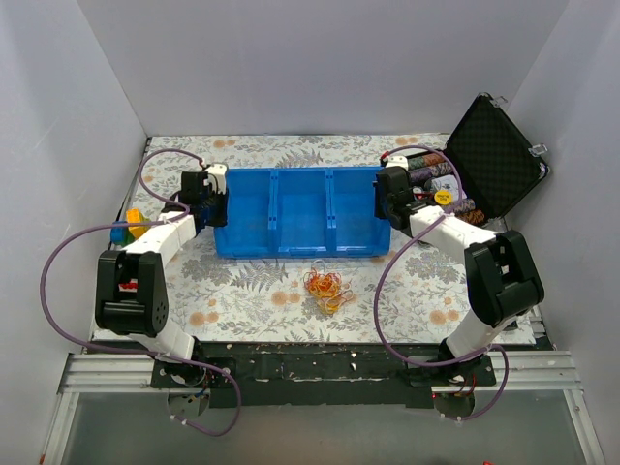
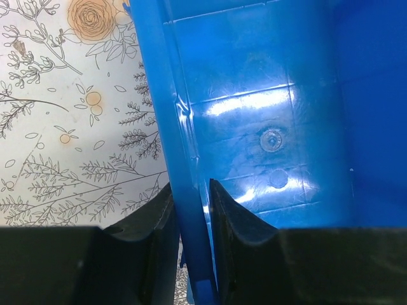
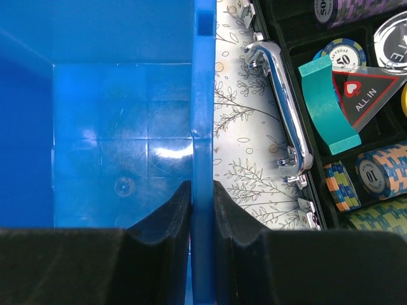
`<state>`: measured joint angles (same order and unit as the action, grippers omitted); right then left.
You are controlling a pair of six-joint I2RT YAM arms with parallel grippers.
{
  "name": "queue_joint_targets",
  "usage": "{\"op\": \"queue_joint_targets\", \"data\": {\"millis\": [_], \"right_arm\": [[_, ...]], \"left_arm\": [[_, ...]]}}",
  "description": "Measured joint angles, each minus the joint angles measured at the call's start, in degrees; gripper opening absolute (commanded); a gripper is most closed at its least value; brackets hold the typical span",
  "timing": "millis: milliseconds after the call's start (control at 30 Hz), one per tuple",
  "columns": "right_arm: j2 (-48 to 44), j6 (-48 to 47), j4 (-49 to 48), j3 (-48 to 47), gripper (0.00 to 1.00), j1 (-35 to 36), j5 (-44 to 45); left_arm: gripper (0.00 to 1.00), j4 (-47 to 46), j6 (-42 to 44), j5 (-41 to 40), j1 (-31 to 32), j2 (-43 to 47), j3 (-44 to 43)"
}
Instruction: Untangle the cables
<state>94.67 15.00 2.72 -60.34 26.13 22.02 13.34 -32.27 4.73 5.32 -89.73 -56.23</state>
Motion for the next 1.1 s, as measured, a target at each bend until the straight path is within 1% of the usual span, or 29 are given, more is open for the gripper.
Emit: {"op": "queue_joint_targets", "data": {"millis": [67, 100, 133, 167, 200, 300, 333, 433, 533, 667, 767, 867, 967, 1033, 1100], "right_arm": [[-0.02, 0.17, 0.09, 0.04, 0.31, -0.02, 0.00], [-0.04, 0.24, -0.15, 0.15, 0.37, -0.04, -0.04], [-0.04, 0.22, -0.26, 0.22, 0.46, -0.04, -0.11], [-0.04, 0.26, -0.28, 0.22, 0.52, -0.13, -0.57], [-0.04, 0.63, -0.31, 0.22, 0.59, -0.39, -1.53], [-0.04, 1.46, -1.03, 0.22, 0.74, -1.16, -5.20], [-0.07, 1.60, -1.16, 0.22, 0.76, -1.46, -6.01], [-0.61, 2.21, -1.07, 0.22, 0.78, -1.86, -7.21], [-3.69, 2.82, -0.55, 0.28, 0.79, -1.62, -7.10], [-12.00, 2.84, -0.24, 1.44, 0.79, 0.02, -6.43], [-18.73, 3.13, 0.02, 3.54, 0.76, 1.99, -6.56], [-25.11, 3.45, 0.02, 7.74, 0.74, 5.90, -7.23], [-28.57, 3.56, -0.31, 12.41, 0.72, 12.68, -9.33], [-29.68, 3.89, -1.88, 16.85, 0.71, 16.00, -13.42], [-30.40, 4.24, -2.84, 21.88, 0.69, 17.03, -18.49]], "left_arm": [[0.25, -0.07, -0.09, -0.02, 0.00, -0.07, -0.02], [0.28, -0.09, -0.04, 0.11, 0.00, -0.07, -0.02], [0.31, -0.11, 0.09, 0.37, 0.00, -0.07, -0.02], [0.36, -0.07, 0.15, 0.79, 0.02, -0.07, -0.02], [0.42, 0.02, 0.26, 1.40, 0.09, 0.07, -0.02], [0.64, 0.92, 0.72, 3.39, 0.76, 1.27, 0.35], [0.74, 1.62, 1.11, 3.87, 1.16, 2.25, 0.52], [0.98, 3.28, 2.97, 4.98, 1.86, 6.10, 0.52], [0.98, 6.60, 5.97, 6.88, 1.70, 10.38, -1.73], [0.98, 9.97, 10.27, 10.84, 1.31, 15.63, -5.31], [0.98, 13.14, 13.44, 15.72, 1.81, 20.13, -5.97], [0.98, 15.80, 15.15, 20.20, 5.51, 24.17, -4.68], [0.98, 17.49, 16.22, 25.11, 10.95, 26.21, -1.90], [0.98, 18.78, 17.66, 29.97, 13.51, 25.86, -0.20], [0.98, 19.32, 19.52, 34.34, 14.49, 25.29, 1.46]]}}
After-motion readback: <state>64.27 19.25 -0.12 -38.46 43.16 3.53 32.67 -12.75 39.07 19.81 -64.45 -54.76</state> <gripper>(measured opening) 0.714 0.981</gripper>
